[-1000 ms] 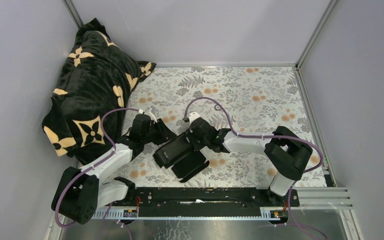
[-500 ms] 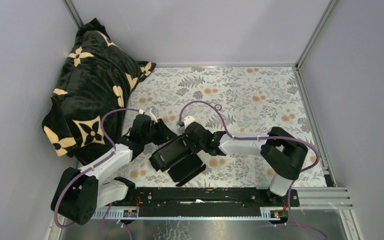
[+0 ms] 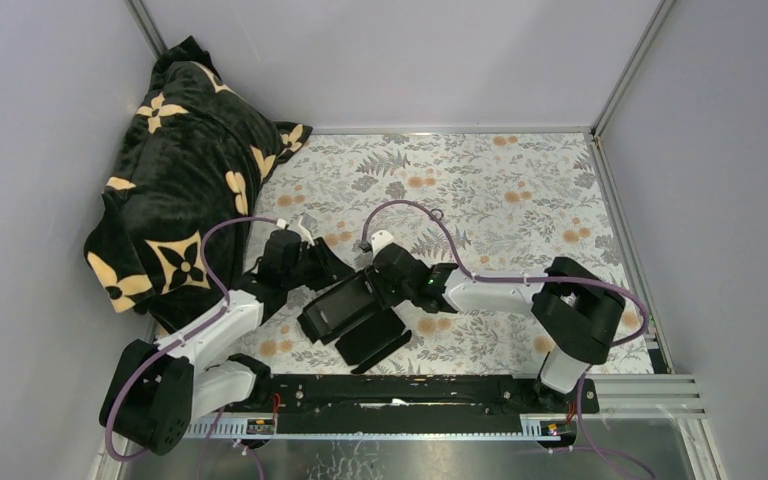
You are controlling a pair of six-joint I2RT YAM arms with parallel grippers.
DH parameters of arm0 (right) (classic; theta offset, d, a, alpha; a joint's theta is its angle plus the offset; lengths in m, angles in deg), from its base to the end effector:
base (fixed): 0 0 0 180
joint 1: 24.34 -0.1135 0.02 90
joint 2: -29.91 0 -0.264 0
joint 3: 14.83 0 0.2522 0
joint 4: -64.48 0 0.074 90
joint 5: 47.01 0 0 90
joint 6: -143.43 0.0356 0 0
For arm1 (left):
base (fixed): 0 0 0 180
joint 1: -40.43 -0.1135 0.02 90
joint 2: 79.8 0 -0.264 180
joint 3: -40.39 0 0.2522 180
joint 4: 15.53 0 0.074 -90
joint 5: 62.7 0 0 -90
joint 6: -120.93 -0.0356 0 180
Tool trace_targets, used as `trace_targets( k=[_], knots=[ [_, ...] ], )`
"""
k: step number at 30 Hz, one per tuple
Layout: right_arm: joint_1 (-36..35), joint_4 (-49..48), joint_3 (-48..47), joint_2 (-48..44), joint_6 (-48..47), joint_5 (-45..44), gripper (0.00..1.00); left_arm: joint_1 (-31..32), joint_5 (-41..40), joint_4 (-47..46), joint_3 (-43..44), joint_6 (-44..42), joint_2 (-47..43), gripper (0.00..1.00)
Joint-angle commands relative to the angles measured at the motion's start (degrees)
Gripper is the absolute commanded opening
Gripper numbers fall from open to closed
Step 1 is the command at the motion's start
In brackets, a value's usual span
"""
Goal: Fold the paper box
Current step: Fold the paper box at the center of the board.
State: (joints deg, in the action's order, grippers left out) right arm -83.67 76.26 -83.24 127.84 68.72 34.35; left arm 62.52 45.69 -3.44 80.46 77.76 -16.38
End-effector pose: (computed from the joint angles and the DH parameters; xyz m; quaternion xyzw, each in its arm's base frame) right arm 0.1872 0.3051 0.1786 -0.3118 0.8538 0.1946 0.3686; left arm 0.2008 -0.0936 0.1871 -0.1164 0.8727 -0.3731 0.2927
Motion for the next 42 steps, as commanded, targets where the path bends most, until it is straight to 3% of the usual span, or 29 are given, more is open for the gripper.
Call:
trace_targets(
  k=[1, 7, 14, 23, 27, 30, 34, 42],
  knots=[
    [-0.5, -0.8, 0.6, -5.5, 1.2, -1.9, 0.45, 0.2, -0.8, -0.8, -0.6, 0.1, -1.6, 0.35],
    [0.4, -1.1, 2.5, -6.6, 2.4, 0.4, 0.44, 0.2, -1.0, -0.3, -0.1, -0.1, -1.9, 0.35],
    [2.5, -2.2, 5.7, -8.1, 4.3, 2.0, 0.29, 0.2, -4.3, 3.4, 1.6, -2.1, -1.9, 0.35],
    [4.3, -1.8, 6.9, -11.0, 4.2, 4.4, 0.27, -2.8, -4.9, 5.1, 4.2, -3.7, 0.8, 0.35],
    [4.1, -1.9, 8.2, -14.2, 3.3, 12.0, 0.27, -3.4, -4.6, 5.4, 5.2, -4.2, 1.8, 0.35],
    [2.2, 1.0, 7.3, -13.8, 2.7, 15.2, 0.27, -3.8, -4.8, 5.9, 6.0, -4.6, 2.3, 0.35],
    [-2.3, 1.6, 8.5, -13.6, 3.1, 13.2, 0.27, -4.5, -4.9, 6.4, 6.7, -5.1, 2.8, 0.35],
    [-6.7, -3.7, 13.1, -10.5, 7.3, 11.4, 0.27, -5.0, -4.8, 5.9, 6.8, -5.4, 5.0, 0.35]
  ],
)
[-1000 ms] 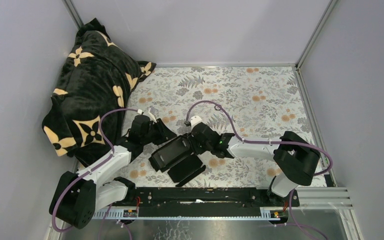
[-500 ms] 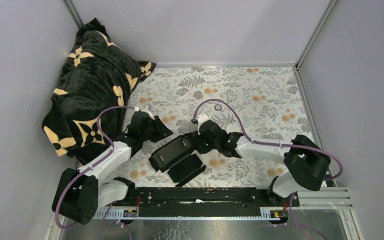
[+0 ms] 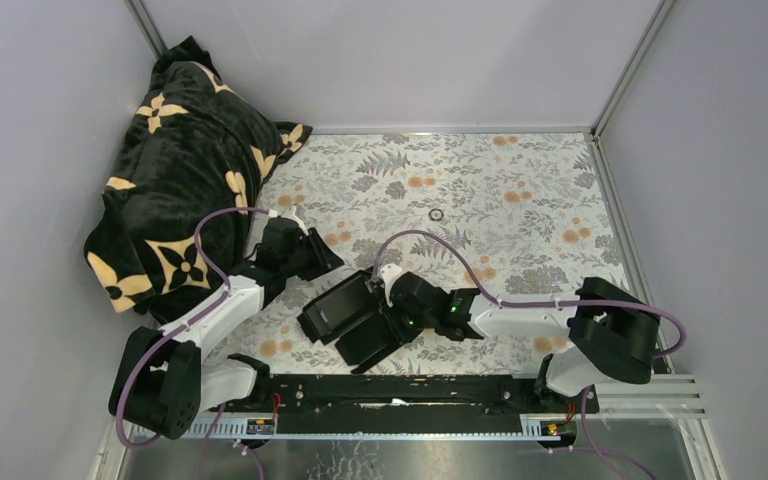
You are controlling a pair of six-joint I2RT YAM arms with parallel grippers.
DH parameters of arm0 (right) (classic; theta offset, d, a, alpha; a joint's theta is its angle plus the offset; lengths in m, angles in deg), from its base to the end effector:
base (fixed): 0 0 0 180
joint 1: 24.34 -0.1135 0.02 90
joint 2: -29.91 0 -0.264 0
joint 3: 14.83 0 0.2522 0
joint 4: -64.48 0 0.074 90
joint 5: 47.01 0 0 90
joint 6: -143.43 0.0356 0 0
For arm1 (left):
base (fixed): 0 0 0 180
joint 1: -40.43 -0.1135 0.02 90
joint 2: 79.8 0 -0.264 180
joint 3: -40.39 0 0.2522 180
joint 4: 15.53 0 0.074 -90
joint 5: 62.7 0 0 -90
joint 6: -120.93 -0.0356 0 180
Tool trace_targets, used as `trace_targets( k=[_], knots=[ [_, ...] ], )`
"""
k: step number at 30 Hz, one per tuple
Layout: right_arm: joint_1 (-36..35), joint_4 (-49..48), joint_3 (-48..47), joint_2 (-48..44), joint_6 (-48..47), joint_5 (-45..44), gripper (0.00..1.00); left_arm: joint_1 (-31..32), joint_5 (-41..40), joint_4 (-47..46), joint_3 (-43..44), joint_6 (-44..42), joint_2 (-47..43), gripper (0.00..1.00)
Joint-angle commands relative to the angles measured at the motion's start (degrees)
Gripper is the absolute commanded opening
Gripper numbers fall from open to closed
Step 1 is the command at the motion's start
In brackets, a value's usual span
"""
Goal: Fold the paper box
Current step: Fold the paper box at the center of the board.
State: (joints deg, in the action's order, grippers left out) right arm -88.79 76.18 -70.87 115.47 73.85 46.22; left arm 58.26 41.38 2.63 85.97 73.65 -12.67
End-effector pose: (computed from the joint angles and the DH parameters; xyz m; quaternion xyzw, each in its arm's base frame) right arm 0.1282 0.2728 0.1803 -0.3521 0.8397 0.2975 0.2873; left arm 0.2215 -0.0803 0.1948 -0.1428 0.8885 -0.3084 0.3083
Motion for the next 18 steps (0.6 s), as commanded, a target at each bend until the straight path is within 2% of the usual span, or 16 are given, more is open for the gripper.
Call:
trace_targets(
  k=[1, 8, 18],
  knots=[
    [-1.9, -4.3, 0.8, 2.9, 2.5, -0.7, 0.27, -0.7, -0.5, -0.3, 1.2, -1.3, 1.7, 0.35],
    [-2.4, -8.6, 0.8, 9.7, 5.1, -1.5, 0.25, -0.8, 0.0, -2.1, 0.6, -1.0, 4.0, 0.35],
    [-2.4, -8.0, -2.5, 13.6, 5.8, -4.9, 0.24, -0.8, 1.2, -2.8, 0.0, -0.8, 3.3, 0.34]
  ],
)
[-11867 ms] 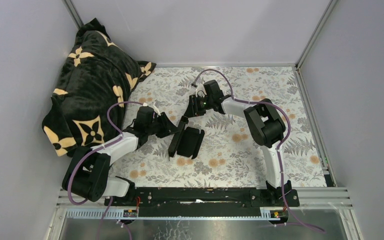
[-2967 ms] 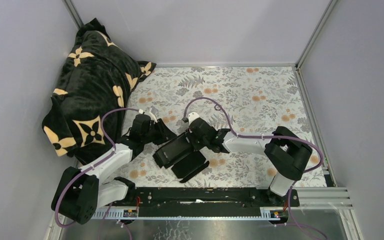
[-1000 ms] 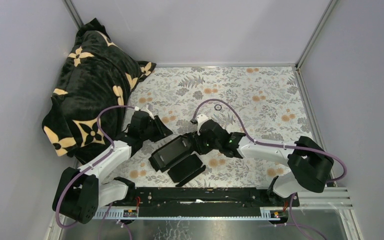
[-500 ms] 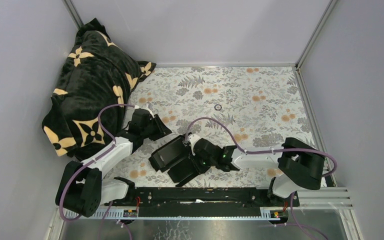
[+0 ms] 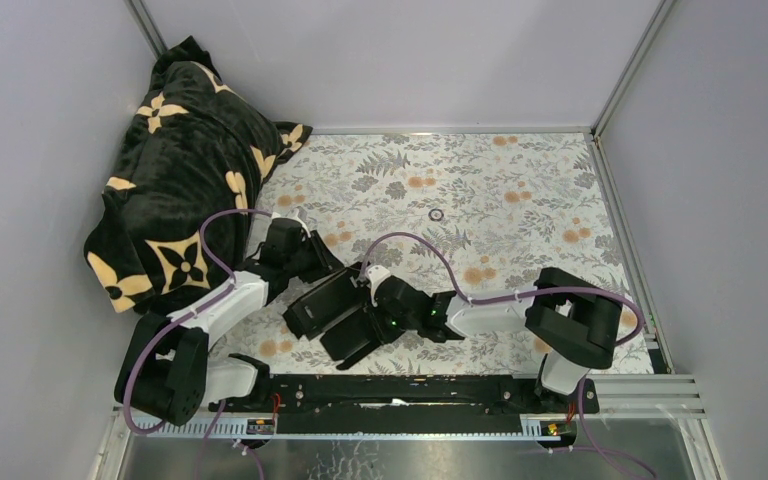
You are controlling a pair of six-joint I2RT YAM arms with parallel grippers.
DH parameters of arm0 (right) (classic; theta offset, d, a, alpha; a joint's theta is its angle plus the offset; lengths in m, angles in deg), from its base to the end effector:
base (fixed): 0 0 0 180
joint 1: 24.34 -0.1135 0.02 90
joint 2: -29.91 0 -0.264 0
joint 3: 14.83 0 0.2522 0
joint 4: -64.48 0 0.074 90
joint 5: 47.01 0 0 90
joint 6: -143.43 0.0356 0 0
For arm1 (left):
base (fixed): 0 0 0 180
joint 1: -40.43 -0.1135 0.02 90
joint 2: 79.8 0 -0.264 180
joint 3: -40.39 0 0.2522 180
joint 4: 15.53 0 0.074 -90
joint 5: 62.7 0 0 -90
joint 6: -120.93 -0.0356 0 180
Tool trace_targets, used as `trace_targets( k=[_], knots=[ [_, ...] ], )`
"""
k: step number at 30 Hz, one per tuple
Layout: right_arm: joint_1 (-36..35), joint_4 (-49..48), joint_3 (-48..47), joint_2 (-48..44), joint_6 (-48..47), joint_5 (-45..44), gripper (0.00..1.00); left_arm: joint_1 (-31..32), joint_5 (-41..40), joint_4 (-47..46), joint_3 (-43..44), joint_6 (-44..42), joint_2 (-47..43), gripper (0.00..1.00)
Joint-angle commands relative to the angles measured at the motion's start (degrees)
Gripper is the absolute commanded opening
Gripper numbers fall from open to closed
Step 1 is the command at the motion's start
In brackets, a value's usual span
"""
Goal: Fold the paper box
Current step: Fold the paper box at the center of the board.
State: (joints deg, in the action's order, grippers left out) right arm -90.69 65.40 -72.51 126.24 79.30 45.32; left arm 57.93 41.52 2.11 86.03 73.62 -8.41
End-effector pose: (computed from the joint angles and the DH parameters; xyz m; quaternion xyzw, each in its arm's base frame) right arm 0.1313 0.3034 0.1486 -0.3211 0.8457 0.3197 0.2820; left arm 0.2279 -0.0810 0.1796 -0.1509 0.9001 -0.2952 0.2827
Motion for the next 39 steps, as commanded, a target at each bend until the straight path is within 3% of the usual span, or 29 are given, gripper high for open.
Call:
trace_targets(
  k=[1, 39],
  knots=[
    [-0.4, 2.8, -1.0, 3.1, 0.5, -4.5, 0.24, -0.4, 1.1, -2.2, -0.1, -0.8, -1.1, 0.34],
    [7.8, 2.9, 0.6, 3.7, 1.7, -5.4, 0.23, -0.4, 2.1, 2.2, -5.8, 0.3, -12.7, 0.34]
  ],
)
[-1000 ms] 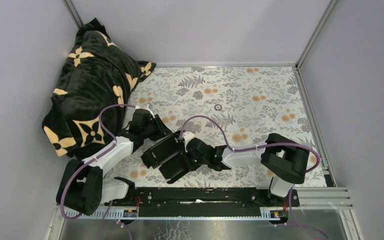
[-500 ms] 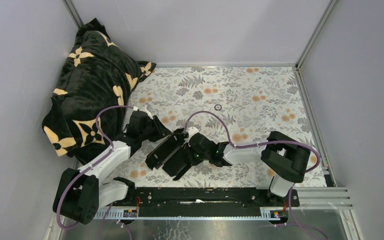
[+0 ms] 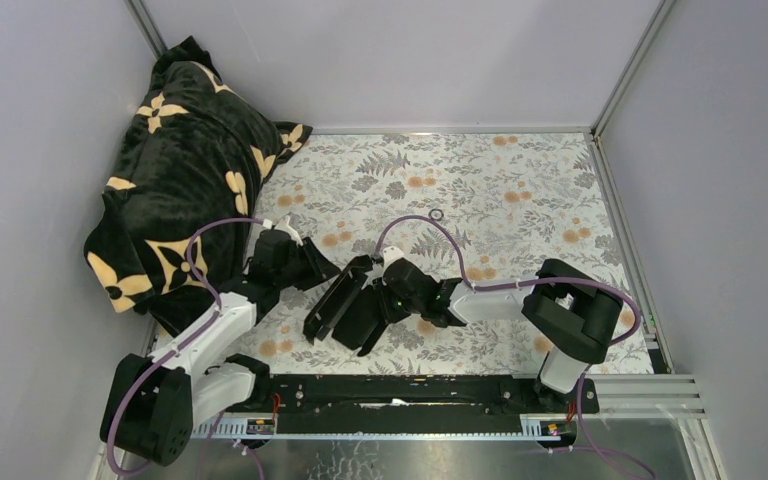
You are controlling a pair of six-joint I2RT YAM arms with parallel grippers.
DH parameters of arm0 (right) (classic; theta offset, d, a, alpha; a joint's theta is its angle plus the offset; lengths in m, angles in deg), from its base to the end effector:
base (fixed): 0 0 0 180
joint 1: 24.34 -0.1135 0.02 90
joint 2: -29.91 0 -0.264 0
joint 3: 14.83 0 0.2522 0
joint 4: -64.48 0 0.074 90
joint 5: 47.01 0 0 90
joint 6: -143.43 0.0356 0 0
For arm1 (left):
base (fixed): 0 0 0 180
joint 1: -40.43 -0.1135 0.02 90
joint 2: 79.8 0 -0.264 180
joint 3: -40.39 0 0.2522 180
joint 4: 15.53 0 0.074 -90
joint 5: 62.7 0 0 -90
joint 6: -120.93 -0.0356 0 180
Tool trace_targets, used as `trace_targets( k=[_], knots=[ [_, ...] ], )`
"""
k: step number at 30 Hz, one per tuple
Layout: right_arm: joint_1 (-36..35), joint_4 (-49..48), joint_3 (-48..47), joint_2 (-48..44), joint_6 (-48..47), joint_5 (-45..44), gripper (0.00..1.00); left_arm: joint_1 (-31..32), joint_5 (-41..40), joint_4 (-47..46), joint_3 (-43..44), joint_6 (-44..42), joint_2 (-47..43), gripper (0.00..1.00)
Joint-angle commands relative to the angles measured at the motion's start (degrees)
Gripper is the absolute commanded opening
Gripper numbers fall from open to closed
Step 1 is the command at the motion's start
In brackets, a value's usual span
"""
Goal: Fold the paper box
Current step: Fold the paper box at the center of the board.
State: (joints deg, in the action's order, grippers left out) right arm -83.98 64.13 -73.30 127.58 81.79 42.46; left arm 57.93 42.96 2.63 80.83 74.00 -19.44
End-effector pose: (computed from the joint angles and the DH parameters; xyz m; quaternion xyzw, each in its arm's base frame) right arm 0.1701 0.2898 0.1470 -0.2413 0.8692 0.2969 0.3134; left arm 0.1991 -0.0728 0.1902 -0.1390 0.8818 -0.3245 0.3127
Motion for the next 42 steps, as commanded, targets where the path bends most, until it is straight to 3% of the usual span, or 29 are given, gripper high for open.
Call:
trace_targets(
  k=[1, 30, 42],
  knots=[
    [1.1, 4.2, 1.4, 2.5, -0.8, -2.5, 0.23, -0.4, 0.5, 2.2, -0.5, -0.2, -2.1, 0.34],
    [1.7, 3.8, 0.5, 3.9, -0.9, -1.1, 0.23, 0.4, 1.5, 6.7, -3.9, 0.4, -9.6, 0.34],
    [1.8, 3.6, 0.5, 4.2, -0.9, -0.7, 0.23, 4.4, -2.1, 6.5, -3.6, 2.0, -9.3, 0.36]
  ],
)
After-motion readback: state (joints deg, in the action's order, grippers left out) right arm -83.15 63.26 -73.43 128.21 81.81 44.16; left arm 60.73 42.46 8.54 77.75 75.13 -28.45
